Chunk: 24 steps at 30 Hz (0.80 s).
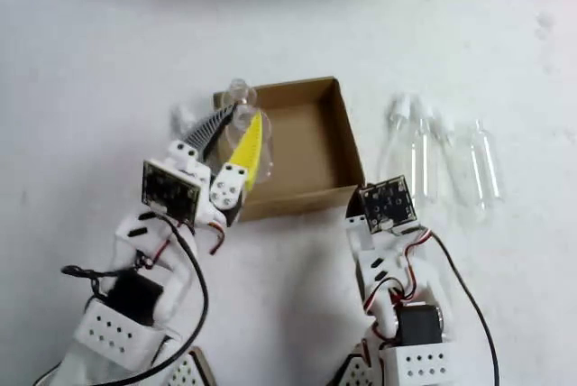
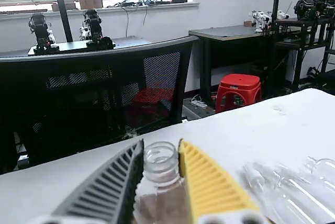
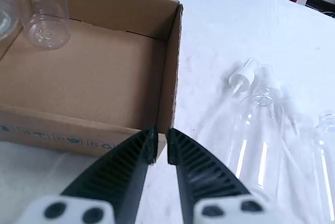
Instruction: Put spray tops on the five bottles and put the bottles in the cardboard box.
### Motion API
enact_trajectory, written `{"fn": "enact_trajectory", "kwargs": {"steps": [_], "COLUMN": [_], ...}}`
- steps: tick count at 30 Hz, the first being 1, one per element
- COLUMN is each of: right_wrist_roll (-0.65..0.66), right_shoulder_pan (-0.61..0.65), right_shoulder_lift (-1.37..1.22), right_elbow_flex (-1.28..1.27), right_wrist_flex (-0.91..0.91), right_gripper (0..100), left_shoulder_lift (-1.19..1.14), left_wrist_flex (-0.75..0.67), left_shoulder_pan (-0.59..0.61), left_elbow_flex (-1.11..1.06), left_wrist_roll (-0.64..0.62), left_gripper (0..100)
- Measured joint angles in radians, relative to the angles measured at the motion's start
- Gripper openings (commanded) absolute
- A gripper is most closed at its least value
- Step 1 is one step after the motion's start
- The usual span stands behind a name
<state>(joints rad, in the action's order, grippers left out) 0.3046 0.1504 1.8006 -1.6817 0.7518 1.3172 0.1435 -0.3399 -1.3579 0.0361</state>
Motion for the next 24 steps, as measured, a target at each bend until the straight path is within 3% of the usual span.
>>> {"fn": "enact_trajectory", "kwargs": {"steps": [7,24], "right_wrist_roll": [0.0,0.0], "right_shoulder_pan": [0.0,0.0], "right_shoulder_lift": [0.0,0.0], "right_elbow_flex": [0.0,0.0], "right_wrist_flex": [0.0,0.0], "right_gripper": [2.5,2.5], "left_shoulder_lift": [0.0,0.003], "left_wrist_flex": [-0.143,-0.16], "left_shoulder_pan": [0.0,0.002], "left_elbow_flex": [-0.163,-0.279], "left_wrist_roll": [0.057,0.058], "left_gripper": [4,3]}}
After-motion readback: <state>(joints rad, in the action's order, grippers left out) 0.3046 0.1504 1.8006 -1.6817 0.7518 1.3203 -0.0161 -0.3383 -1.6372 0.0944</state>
